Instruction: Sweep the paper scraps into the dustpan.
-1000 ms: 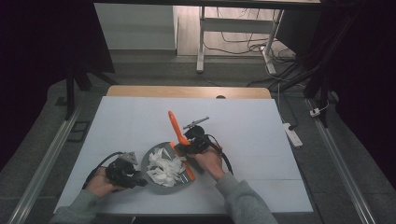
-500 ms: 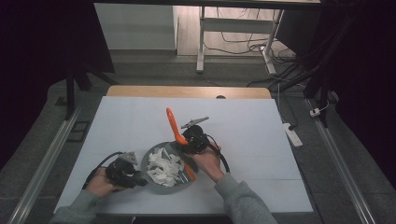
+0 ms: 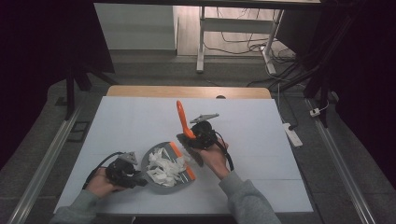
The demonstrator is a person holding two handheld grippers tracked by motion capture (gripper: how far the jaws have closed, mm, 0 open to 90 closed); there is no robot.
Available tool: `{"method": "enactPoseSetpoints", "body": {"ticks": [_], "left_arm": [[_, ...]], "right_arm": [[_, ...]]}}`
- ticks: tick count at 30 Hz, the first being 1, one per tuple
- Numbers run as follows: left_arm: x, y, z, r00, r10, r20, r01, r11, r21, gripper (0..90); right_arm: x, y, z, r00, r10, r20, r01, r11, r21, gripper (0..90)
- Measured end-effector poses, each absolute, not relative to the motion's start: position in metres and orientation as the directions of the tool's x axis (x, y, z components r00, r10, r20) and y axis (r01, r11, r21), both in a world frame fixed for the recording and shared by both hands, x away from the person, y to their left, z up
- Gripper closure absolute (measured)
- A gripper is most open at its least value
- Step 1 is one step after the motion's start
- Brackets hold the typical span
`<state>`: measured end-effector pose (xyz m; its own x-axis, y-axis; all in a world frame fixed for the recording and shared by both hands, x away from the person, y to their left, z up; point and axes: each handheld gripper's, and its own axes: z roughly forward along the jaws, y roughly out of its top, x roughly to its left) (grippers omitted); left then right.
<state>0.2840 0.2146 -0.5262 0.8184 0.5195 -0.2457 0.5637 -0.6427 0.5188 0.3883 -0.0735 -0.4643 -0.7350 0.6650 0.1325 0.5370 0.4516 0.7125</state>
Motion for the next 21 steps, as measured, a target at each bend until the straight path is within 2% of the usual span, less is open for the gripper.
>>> {"method": "enactPoseSetpoints", "body": {"ticks": [15, 21], "left_arm": [[0.284, 0.216, -0.527, 0.819, 0.521, -0.241, 0.558, -0.625, 0.545, 61.5], [0.284, 0.216, -0.528, 0.818, 0.523, -0.242, 0.560, -0.624, 0.545, 61.5]], "right_arm": [[0.393, -0.095, -0.458, -0.704, 0.696, 0.138, 0.550, 0.412, 0.727, 70.4], [0.398, -0.097, -0.466, -0.688, 0.711, 0.141, 0.580, 0.423, 0.697, 70.4]]}}
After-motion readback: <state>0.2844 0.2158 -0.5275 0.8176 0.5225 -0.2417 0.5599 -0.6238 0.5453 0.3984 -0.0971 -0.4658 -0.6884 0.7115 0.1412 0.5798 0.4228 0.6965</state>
